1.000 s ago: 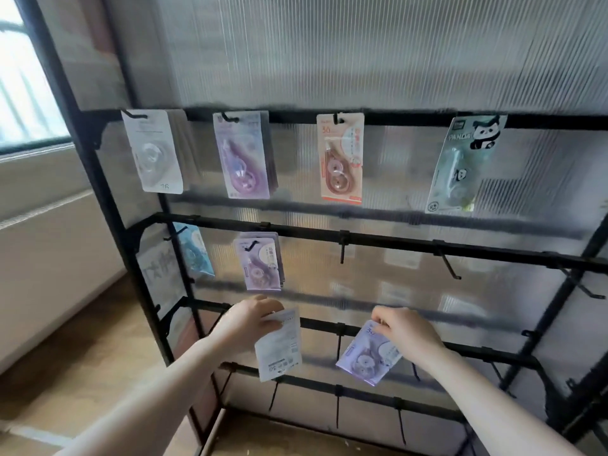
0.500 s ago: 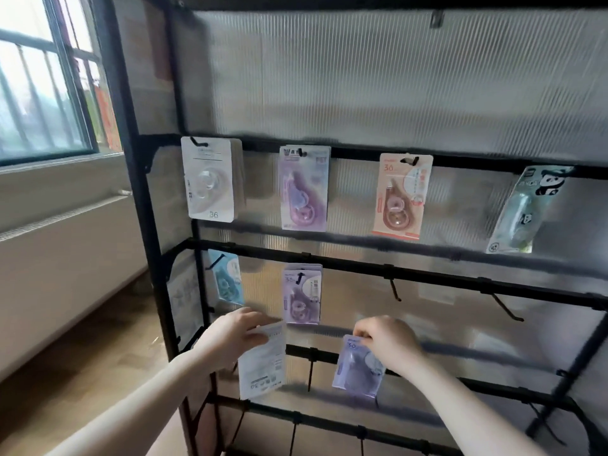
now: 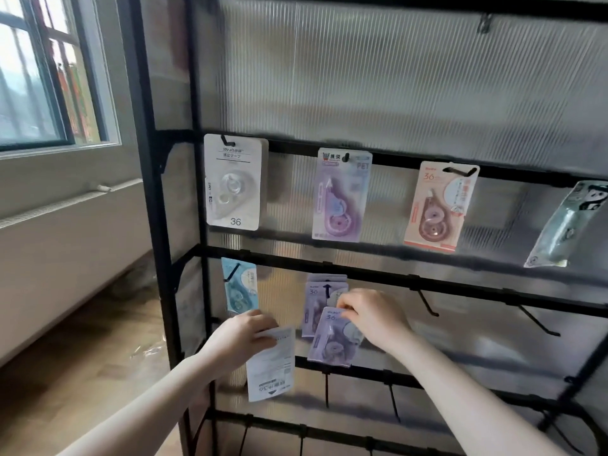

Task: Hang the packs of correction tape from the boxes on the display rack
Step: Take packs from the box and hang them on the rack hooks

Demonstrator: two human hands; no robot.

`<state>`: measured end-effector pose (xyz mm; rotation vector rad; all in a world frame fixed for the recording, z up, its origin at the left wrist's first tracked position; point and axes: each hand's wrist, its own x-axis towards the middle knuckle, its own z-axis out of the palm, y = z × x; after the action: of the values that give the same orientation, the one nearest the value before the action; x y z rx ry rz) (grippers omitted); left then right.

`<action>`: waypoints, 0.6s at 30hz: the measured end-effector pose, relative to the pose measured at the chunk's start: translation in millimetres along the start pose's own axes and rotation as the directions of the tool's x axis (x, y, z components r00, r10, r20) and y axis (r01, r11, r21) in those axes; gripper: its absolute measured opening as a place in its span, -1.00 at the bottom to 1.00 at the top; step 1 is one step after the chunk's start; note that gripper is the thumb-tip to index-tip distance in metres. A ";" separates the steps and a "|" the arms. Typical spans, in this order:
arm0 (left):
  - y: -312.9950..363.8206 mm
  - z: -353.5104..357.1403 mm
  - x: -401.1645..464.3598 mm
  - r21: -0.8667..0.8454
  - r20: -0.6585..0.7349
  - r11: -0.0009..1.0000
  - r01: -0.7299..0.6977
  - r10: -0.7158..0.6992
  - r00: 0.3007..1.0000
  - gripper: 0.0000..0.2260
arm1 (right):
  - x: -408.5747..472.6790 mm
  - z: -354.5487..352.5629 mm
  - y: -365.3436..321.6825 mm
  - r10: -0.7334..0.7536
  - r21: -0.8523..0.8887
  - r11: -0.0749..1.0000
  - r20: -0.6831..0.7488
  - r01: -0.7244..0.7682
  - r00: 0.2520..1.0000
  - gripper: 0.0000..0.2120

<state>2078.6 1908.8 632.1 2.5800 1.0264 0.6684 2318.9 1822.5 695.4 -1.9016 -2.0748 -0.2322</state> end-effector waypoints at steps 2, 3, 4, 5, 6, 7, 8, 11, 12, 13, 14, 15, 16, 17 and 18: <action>-4.2 0.9 0.5 -0.013 0.006 1.000 -0.007 0.007 1.000 -0.80 | 10.5 1.1 -3.8 -0.026 -0.021 0.999 -0.005 0.026 1.000 -0.88; -6.8 1.4 0.7 -0.016 0.011 1.000 -0.008 0.008 1.000 -0.81 | 15.7 2.1 -5.4 -0.036 -0.030 0.999 0.001 0.036 0.999 -0.89; -10.1 2.1 1.3 -0.018 0.014 1.000 -0.010 0.010 1.000 -0.81 | 20.3 2.7 -7.4 -0.043 -0.040 0.998 0.007 0.043 0.999 -0.89; -13.9 2.9 1.8 -0.019 0.017 1.000 -0.012 0.012 1.000 -0.81 | 24.6 3.1 -9.4 -0.046 -0.053 0.997 0.013 0.047 0.999 -0.88; -17.9 3.5 2.3 -0.021 0.019 1.000 -0.014 0.015 1.000 -0.81 | 28.4 3.6 -11.2 -0.048 -0.066 0.997 0.012 0.049 0.999 -0.88; -21.5 3.4 2.6 -0.023 0.020 1.000 -0.015 0.016 1.000 -0.81 | 31.8 4.3 -12.6 -0.049 -0.076 0.996 0.012 0.049 0.999 -0.88; -24.7 3.1 2.9 -0.022 0.024 1.000 -0.014 0.015 1.000 -0.80 | 34.7 5.2 -13.5 -0.049 -0.083 0.995 0.012 0.050 0.999 -0.88; -31.4 1.2 4.2 -0.014 0.035 1.000 -0.004 0.005 0.999 -0.79 | 40.6 8.8 -14.2 -0.034 -0.098 0.995 0.030 0.037 0.999 -0.88; -32.7 0.8 4.5 -0.015 0.033 1.000 -0.004 0.005 0.999 -0.80 | 41.5 10.1 -14.1 -0.025 -0.096 0.995 0.035 0.029 0.999 -0.87; -34.0 0.9 5.1 -0.019 0.028 1.000 -0.009 0.009 1.000 -0.80 | 42.2 11.2 -13.8 -0.018 -0.089 0.996 0.037 0.022 0.999 -0.87; -34.9 1.3 5.5 -0.022 0.024 1.000 -0.017 0.018 1.000 -0.81 | 42.6 11.8 -13.7 -0.014 -0.080 0.997 0.037 0.017 0.999 -0.87; -35.2 1.6 5.8 -0.025 0.021 0.999 -0.025 0.025 0.999 -0.81 | 43.1 12.2 -13.2 -0.010 -0.068 0.998 0.040 0.013 0.999 -0.87; -35.0 1.9 5.9 -0.028 0.019 0.999 -0.030 0.030 0.999 -0.80 | 43.6 12.2 -12.5 -0.007 -0.046 0.999 0.043 0.009 0.999 -0.87; -34.4 2.2 5.9 -0.032 0.019 0.999 -0.031 0.031 0.999 -0.80 | 44.5 11.9 -11.4 0.000 -0.015 1.000 0.054 0.001 0.999 -0.87; -33.6 2.4 5.6 -0.035 0.018 0.999 -0.031 0.032 0.999 -0.79 | 45.6 11.3 -9.8 0.008 0.018 1.000 0.069 -0.009 0.998 -0.86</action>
<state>2064.2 1936.2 617.7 2.5726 0.9621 0.6625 2304.8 1868.1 701.1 -1.9331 -2.1048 -0.1480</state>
